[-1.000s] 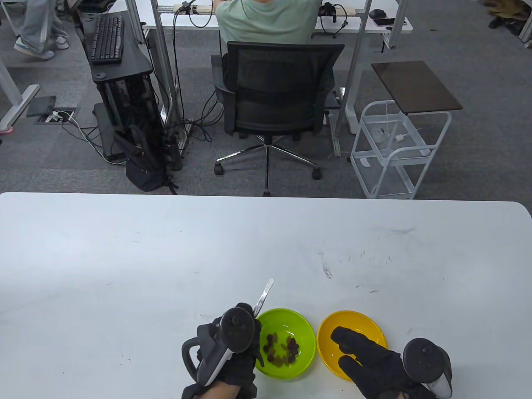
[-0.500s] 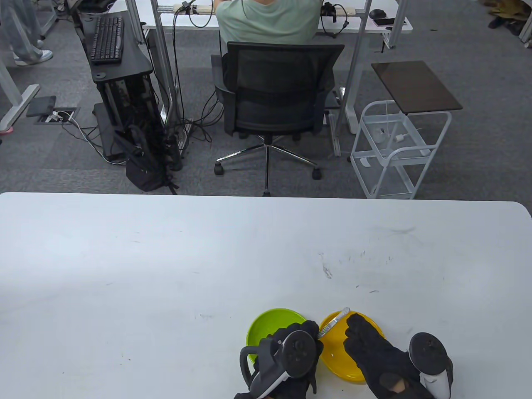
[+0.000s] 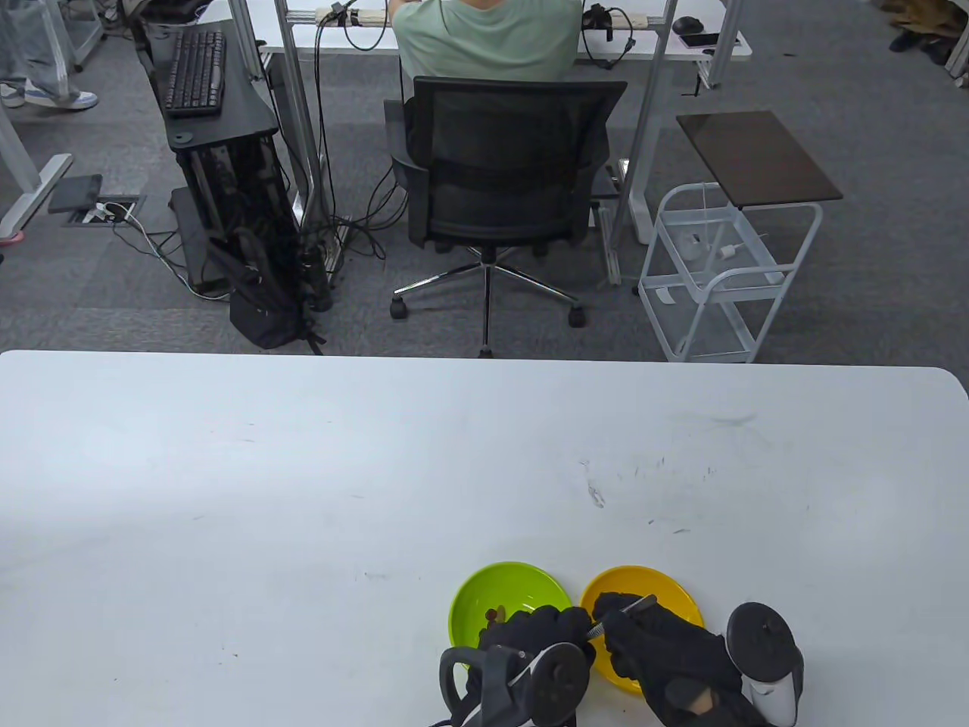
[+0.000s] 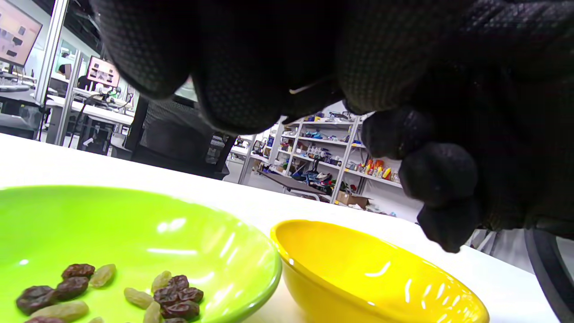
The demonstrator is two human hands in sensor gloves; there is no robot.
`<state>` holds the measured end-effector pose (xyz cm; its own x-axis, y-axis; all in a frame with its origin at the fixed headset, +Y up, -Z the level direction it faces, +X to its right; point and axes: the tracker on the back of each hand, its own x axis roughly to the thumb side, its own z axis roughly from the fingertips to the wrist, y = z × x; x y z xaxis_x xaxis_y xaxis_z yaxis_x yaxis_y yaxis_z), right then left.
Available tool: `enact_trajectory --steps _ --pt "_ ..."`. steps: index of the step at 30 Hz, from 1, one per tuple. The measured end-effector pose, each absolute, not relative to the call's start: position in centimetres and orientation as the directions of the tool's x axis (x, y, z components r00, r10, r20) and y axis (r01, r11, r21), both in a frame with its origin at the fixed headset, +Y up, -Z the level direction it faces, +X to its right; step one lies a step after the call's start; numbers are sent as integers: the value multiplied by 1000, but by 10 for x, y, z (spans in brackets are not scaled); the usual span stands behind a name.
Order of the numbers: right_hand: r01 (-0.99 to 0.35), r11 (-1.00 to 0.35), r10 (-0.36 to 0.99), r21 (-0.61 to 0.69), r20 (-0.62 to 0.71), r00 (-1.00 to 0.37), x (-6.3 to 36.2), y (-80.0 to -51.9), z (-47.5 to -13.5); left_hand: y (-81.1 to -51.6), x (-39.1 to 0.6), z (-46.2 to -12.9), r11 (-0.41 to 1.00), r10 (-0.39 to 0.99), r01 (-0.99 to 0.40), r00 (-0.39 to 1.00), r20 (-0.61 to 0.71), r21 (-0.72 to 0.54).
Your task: Pick raisins with tweezers into bowl
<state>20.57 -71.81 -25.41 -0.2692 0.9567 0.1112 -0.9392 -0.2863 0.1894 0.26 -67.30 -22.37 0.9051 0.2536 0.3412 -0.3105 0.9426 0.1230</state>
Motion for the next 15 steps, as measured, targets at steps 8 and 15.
enact_trajectory --steps 8,15 --pt "-964 -200 979 173 60 -193 185 -709 -266 -664 -11 -226 904 330 -395 889 318 165" --pt "-979 -179 973 99 164 -161 186 -704 -266 -665 -28 -234 887 404 -449 868 287 111"
